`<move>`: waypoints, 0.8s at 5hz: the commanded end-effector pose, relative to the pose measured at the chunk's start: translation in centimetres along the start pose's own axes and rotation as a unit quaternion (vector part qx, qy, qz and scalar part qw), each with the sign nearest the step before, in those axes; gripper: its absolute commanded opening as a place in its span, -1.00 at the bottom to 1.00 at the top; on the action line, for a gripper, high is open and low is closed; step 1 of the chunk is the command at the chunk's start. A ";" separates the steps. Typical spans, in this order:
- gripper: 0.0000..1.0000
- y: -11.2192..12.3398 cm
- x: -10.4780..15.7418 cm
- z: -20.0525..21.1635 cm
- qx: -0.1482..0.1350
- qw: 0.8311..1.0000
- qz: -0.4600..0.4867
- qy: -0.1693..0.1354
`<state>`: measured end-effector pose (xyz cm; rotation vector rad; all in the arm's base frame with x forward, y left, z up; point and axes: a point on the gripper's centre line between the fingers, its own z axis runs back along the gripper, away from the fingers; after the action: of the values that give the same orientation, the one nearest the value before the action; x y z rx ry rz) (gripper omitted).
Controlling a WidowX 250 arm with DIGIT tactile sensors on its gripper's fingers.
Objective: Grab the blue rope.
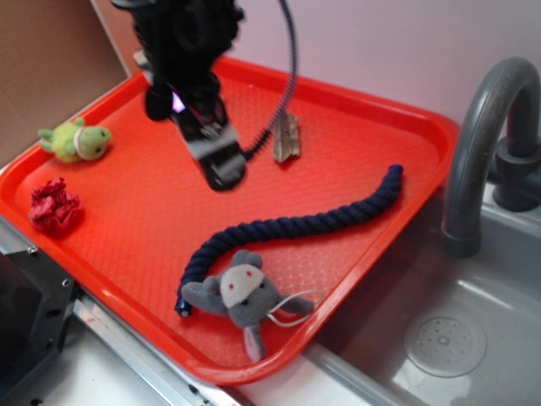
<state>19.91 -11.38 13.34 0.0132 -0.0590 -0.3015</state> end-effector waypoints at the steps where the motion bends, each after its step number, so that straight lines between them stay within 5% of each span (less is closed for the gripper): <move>1: 1.00 -1.7 3.4 -3.0 0.011 1.000 0.000 0.000; 4: 1.00 -1.5 4.2 -8.1 -0.024 0.998 -0.035 0.038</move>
<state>23.40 -13.94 4.49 -0.0073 0.0626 -0.3863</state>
